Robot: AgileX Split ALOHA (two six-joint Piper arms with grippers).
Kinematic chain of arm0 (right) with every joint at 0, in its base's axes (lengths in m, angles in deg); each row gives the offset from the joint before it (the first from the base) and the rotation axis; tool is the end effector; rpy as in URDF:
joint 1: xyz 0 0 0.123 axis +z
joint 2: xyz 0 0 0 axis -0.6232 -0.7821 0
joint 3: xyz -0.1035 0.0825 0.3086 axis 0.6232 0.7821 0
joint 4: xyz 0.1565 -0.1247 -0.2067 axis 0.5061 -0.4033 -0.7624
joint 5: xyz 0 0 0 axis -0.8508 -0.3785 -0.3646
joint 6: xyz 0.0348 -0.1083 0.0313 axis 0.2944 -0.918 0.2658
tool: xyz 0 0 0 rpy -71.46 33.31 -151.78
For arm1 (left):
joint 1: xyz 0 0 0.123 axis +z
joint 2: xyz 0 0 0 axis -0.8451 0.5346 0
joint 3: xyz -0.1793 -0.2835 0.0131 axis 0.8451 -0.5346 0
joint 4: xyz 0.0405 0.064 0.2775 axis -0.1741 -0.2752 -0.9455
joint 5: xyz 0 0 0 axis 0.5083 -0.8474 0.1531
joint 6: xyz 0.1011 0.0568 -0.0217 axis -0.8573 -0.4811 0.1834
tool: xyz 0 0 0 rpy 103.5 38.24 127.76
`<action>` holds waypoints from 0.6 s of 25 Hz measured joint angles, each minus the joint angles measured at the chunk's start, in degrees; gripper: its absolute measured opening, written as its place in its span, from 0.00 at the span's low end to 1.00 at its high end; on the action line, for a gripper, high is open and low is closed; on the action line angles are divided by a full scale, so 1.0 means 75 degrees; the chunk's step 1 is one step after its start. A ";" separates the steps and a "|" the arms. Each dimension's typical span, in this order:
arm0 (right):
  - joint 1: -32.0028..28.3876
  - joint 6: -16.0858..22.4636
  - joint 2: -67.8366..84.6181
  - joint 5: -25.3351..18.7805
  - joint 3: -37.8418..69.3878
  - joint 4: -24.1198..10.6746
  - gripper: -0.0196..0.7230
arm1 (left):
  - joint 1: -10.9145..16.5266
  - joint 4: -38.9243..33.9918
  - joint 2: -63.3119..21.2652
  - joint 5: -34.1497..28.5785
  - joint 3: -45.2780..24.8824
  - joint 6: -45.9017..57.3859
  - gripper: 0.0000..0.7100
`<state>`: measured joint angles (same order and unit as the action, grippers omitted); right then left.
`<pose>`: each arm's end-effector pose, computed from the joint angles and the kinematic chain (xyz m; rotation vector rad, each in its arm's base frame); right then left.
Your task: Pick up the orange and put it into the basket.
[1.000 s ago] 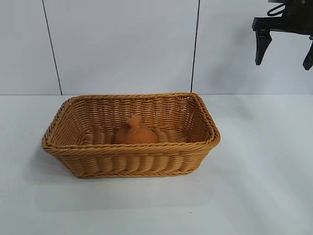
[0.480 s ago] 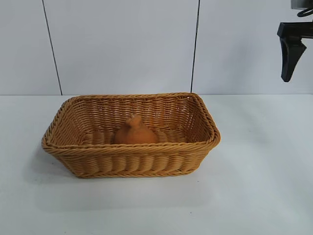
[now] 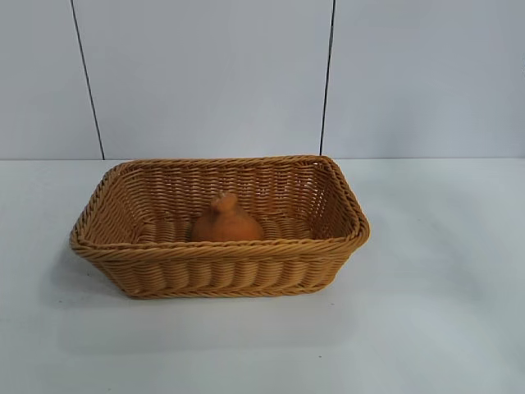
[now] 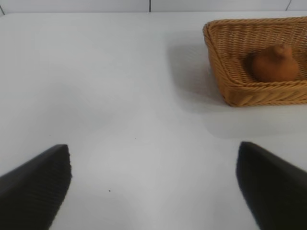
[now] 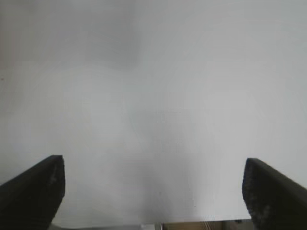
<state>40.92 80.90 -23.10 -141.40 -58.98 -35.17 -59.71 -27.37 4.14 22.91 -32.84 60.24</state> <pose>0.2954 0.0106 0.2913 0.0205 3.0301 -0.0138 -0.0010 -0.0011 0.2831 0.0312 2.0396 -0.0393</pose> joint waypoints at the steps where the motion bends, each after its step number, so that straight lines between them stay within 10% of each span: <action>1: 0.0000 -0.0007 0.0253 0.0000 0.0269 0.0000 0.96 | 0.0000 0.0000 0.0000 0.0000 0.0000 0.0000 0.94; 15: 0.0000 -0.0453 0.4137 0.0746 0.3901 0.0116 0.96 | 0.0000 0.0000 0.0000 0.0000 0.0000 0.0000 0.94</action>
<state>40.92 77.50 7.93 -135.81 -29.73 -34.29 -59.71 -27.37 4.14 22.91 -32.84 60.24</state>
